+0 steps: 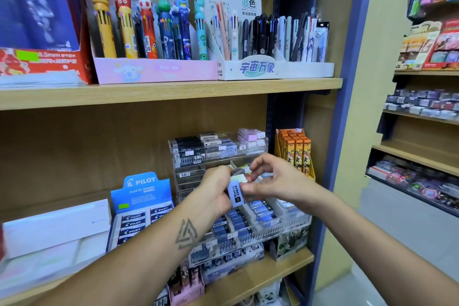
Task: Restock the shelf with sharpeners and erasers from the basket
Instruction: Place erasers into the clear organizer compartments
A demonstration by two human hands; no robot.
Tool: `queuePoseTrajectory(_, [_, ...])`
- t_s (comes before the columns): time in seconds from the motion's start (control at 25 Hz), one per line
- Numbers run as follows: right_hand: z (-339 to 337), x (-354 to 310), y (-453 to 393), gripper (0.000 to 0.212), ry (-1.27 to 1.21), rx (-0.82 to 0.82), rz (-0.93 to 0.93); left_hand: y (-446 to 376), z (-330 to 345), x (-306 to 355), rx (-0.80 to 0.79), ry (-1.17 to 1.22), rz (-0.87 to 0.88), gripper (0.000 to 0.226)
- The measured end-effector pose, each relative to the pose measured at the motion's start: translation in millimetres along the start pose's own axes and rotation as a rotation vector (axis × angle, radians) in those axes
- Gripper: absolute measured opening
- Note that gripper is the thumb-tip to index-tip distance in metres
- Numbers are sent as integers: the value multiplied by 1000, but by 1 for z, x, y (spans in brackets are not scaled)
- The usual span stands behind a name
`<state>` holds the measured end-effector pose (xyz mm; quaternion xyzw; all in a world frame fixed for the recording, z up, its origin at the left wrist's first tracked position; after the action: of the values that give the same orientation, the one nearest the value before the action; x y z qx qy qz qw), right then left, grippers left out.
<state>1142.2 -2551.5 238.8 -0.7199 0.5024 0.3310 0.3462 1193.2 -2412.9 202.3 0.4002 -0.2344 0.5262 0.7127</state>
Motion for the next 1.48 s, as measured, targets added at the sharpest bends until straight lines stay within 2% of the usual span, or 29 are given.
queuePoseTrajectory(0.16, [23,-1,-4,57,-274,-81,60,3,-2,10,12,105,105,25])
queuePoseTrajectory(0.28, [24,-2,-7,52,-287,-19,34,9,-5,21,-25,178,227,15])
queuePoseTrajectory(0.36, [14,-3,-9,45,-289,64,26,10,-11,32,-9,67,341,9])
queuePoseTrajectory(0.44, [2,-5,-15,30,-192,168,-17,12,-18,42,30,-133,452,9])
queuePoseTrajectory(0.56, [0,-13,-28,18,-73,189,-48,17,-19,50,-19,-245,407,23])
queuePoseTrajectory(0.68, [6,-23,-41,28,75,122,-77,21,-18,57,-36,-192,360,31])
queuePoseTrajectory(0.76, [9,-29,-55,38,402,129,-150,17,-17,67,-37,-157,361,30])
queuePoseTrajectory(0.84, [4,-38,-75,27,689,264,-230,11,-15,79,-41,-111,335,22])
queuePoseTrajectory(0.92, [-5,-41,-98,18,731,376,-194,3,-10,90,-46,-44,283,13])
queuePoseTrajectory(0.96, [-6,-39,-110,19,706,365,-143,0,-7,91,-56,-11,246,11])
queuePoseTrajectory(1.08, [17,-30,-138,24,486,174,-78,-10,1,86,-56,74,181,18])
queuePoseTrajectory(1.28, [11,-10,-147,16,519,271,-40,-30,-21,91,8,38,207,11])
queuePoseTrajectory(1.32, [11,-10,-146,16,554,225,-68,-28,-25,91,10,24,210,11])
queuePoseTrajectory(1.48, [28,-12,-139,18,809,-182,-161,-16,-34,88,5,-64,231,7])
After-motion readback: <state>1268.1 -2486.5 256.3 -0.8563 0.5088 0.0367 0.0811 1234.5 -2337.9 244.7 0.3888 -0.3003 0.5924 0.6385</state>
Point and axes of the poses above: each hand's wrist, its own y-axis away from the middle knuckle, its own z-axis out of the palm, x = y × z, the point moved 4 cm from there along -y, towards the middle knuckle, and after that the axes turned 13 degrees about y, right-handed, at the moved point
